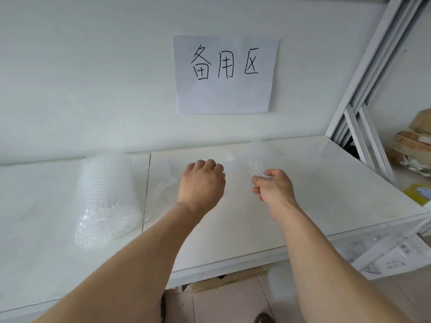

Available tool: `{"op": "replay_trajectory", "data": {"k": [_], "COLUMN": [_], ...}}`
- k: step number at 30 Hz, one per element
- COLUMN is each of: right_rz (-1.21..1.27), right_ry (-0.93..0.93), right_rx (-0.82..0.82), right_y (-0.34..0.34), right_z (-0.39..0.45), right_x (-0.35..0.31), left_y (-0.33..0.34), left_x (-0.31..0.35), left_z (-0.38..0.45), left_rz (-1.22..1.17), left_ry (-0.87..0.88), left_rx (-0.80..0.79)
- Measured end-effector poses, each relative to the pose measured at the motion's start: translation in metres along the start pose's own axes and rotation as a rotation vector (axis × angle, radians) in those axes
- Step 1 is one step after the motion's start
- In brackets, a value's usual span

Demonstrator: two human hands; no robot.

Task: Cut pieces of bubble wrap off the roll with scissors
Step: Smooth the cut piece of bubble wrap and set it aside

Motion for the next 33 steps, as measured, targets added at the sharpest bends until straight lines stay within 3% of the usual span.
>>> {"op": "replay_trajectory", "data": {"k": [8,18,29,33], "right_rz": [-0.023,-0.211,-0.694,-0.904], "right_ry": [-0.029,-0.114,-0.212,-0.405], "right_rx": [0.084,0.066,0.152,0.294], "right_y": [-0.006,-0.002,0.007,0.011], "right_z": [0.079,0.157,0.152,0.119], "right_x": [-0.013,-0.026,-0.023,-0.043], "left_y": [0.045,0.096,0.103,0.086], "left_x": [0.008,0.013,0.013,0.012], "left_z": [0.057,0.103,0.092,0.076], "left_rz": [0.038,0.019,0.013,0.055], "left_ry": [0.114,0.157,0.13,0.151], "left_rx": [-0.017,-0.008,-0.06,-0.099]}}
Point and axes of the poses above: each hand's wrist, its own z-axis towards the middle knuckle, its own y-axis out of the palm, x = y × z, the point moved 7 cm from there along z, towards the middle knuckle, and after that the axes turned 6 degrees about -z, right-handed, at the moved point
